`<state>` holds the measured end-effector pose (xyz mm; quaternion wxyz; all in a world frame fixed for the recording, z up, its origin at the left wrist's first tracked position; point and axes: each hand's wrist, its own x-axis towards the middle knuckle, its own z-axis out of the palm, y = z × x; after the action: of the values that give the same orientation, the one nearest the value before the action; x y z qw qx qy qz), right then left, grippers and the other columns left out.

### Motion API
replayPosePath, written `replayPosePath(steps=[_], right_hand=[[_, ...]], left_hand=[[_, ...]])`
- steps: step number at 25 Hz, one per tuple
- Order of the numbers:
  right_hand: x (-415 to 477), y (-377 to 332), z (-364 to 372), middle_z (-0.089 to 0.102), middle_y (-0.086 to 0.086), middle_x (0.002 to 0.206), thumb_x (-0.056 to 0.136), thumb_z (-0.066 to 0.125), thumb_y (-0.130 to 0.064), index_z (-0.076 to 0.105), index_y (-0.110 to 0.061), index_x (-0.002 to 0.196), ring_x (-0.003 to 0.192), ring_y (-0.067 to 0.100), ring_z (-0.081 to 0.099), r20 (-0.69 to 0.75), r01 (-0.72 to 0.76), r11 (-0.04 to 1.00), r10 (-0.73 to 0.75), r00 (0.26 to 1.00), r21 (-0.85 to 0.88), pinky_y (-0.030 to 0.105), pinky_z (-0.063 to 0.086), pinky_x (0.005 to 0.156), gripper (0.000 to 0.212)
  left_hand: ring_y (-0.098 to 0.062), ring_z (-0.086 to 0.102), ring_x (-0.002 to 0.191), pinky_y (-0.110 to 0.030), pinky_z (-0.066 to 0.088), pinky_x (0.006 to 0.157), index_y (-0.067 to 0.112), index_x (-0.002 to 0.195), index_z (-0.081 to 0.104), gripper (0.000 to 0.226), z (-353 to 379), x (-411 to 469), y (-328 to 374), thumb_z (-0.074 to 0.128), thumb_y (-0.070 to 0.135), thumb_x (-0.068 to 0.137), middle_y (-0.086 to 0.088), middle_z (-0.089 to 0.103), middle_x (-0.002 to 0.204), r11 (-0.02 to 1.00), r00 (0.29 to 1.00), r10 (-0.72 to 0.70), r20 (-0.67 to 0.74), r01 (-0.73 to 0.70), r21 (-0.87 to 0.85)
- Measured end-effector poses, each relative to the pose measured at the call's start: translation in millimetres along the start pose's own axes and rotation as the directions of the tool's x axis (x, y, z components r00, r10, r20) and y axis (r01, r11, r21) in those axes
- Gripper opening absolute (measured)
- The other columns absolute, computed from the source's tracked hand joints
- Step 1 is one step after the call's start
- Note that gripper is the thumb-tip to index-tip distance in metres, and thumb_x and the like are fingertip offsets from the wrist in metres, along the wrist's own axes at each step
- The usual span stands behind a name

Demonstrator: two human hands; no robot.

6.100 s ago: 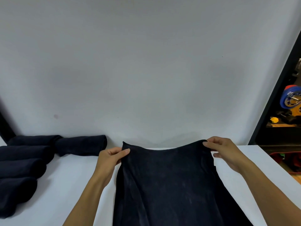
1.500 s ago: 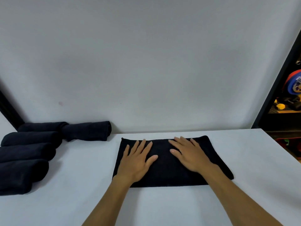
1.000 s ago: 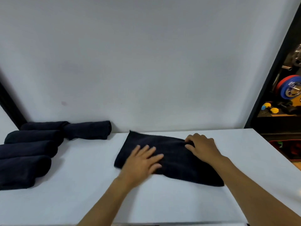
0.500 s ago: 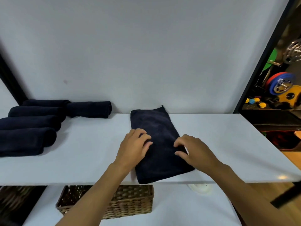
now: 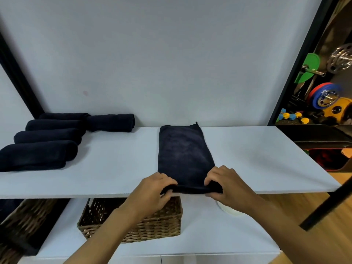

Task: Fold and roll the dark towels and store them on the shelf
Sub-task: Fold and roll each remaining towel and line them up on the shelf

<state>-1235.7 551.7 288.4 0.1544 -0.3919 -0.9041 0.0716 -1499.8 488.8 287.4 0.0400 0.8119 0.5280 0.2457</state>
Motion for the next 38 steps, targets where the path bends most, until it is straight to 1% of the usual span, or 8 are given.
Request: replayPosePath(steps=[3, 9, 14, 18, 22, 29, 34, 38], right_hand=[[-2.6, -3.1, -4.1, 0.059, -0.023, 0.095, 0.088, 0.066, -0.036, 0.065, -0.032, 0.097, 0.089, -0.004, 0.05, -0.016, -0.083, 0.973, 0.088, 0.996, 0.217, 0.016, 0.037, 0.077, 0.01], [7.8, -10.2, -6.4, 0.058, -0.021, 0.094, 0.095, 0.059, -0.023, 0.058, -0.029, 0.112, 0.086, -0.003, 0.054, -0.038, -0.265, 0.879, 0.305, 0.952, 0.397, 0.004, 0.039, 0.07, 0.018], [9.2, -6.0, 7.0, 0.064, -0.007, 0.104, 0.083, 0.065, -0.006, 0.07, -0.025, 0.099, 0.096, 0.015, 0.057, -0.145, 0.092, 0.978, -0.12, 0.982, -0.188, 0.019, 0.032, 0.082, 0.026], [5.5, 0.4, 3.7, 0.064, -0.013, 0.106, 0.091, 0.049, -0.048, 0.066, -0.027, 0.104, 0.098, 0.009, 0.055, -0.011, 0.115, 0.983, -0.118, 0.993, -0.146, 0.017, 0.027, 0.084, 0.029], [11.1, 3.1, 3.4, 0.063, -0.015, 0.11, 0.089, 0.058, -0.049, 0.063, -0.028, 0.109, 0.098, 0.006, 0.051, -0.007, 0.072, 0.996, -0.072, 0.997, -0.051, 0.014, 0.029, 0.082, 0.029], [25.8, 4.2, -8.1, 0.064, -0.015, 0.088, 0.095, 0.058, -0.026, 0.057, -0.03, 0.091, 0.083, 0.001, 0.059, 0.005, -0.155, 0.911, 0.166, 0.986, 0.383, 0.015, 0.044, 0.071, 0.006], [28.0, 0.7, -11.3, 0.059, -0.02, 0.094, 0.089, 0.066, -0.037, 0.059, -0.03, 0.099, 0.086, 0.002, 0.053, -0.06, -0.071, 0.977, 0.085, 0.995, 0.202, 0.015, 0.038, 0.074, 0.015], [41.9, 4.1, -12.1, 0.059, -0.018, 0.084, 0.097, 0.055, -0.029, 0.063, -0.025, 0.099, 0.077, -0.001, 0.056, 0.027, -0.188, 0.924, 0.19, 0.981, 0.334, 0.009, 0.04, 0.067, 0.009]], left_hand=[[0.008, 0.058, 0.097, -0.002, 0.039, 0.082, 0.031, 0.111, 0.069, 0.021, -10.8, 5.0, -3.1, 0.063, 0.026, 0.092, 0.023, 0.064, 0.105, 0.936, 0.969, -0.244, 0.03, 0.244, -0.255], [-0.008, 0.062, 0.087, -0.012, 0.047, 0.074, 0.028, 0.09, 0.068, 0.009, -3.8, 24.5, -11.6, 0.073, 0.024, 0.084, 0.012, 0.066, 0.094, 0.773, 0.872, -0.489, 0.009, 0.438, -0.459], [-0.004, 0.055, 0.076, -0.011, 0.045, 0.073, 0.025, 0.085, 0.069, 0.01, 0.7, 25.4, -12.6, 0.067, 0.034, 0.087, 0.012, 0.06, 0.089, 0.935, 0.943, -0.326, -0.061, 0.313, -0.165], [-0.003, 0.051, 0.098, -0.009, 0.037, 0.076, 0.025, 0.103, 0.074, 0.055, -5.8, 8.2, -24.8, 0.048, 0.068, 0.081, 0.013, 0.059, 0.106, 0.991, 0.993, -0.106, 0.057, 0.102, 0.083], [-0.013, 0.056, 0.098, -0.016, 0.043, 0.074, 0.019, 0.108, 0.074, 0.044, -7.4, 4.1, -30.3, 0.063, 0.052, 0.082, 0.005, 0.062, 0.106, 0.965, 0.997, 0.059, 0.041, -0.067, 0.254], [0.002, 0.052, 0.097, -0.005, 0.038, 0.08, 0.028, 0.124, 0.061, 0.028, -2.7, 21.3, -27.6, 0.052, 0.03, 0.098, 0.014, 0.063, 0.111, 0.959, 0.969, -0.247, -0.002, 0.244, -0.142], [0.0, 0.057, 0.083, -0.004, 0.039, 0.066, 0.024, 0.104, 0.068, 0.017, -1.1, 43.0, -28.1, 0.052, 0.028, 0.098, 0.011, 0.066, 0.099, 0.9, 0.925, -0.374, 0.059, 0.378, -0.215], [-0.003, 0.056, 0.084, -0.007, 0.041, 0.066, 0.026, 0.101, 0.068, 0.011, -0.6, 48.1, -34.7, 0.06, 0.025, 0.094, 0.01, 0.061, 0.101, 0.892, 0.915, -0.401, 0.041, 0.4, -0.211]])
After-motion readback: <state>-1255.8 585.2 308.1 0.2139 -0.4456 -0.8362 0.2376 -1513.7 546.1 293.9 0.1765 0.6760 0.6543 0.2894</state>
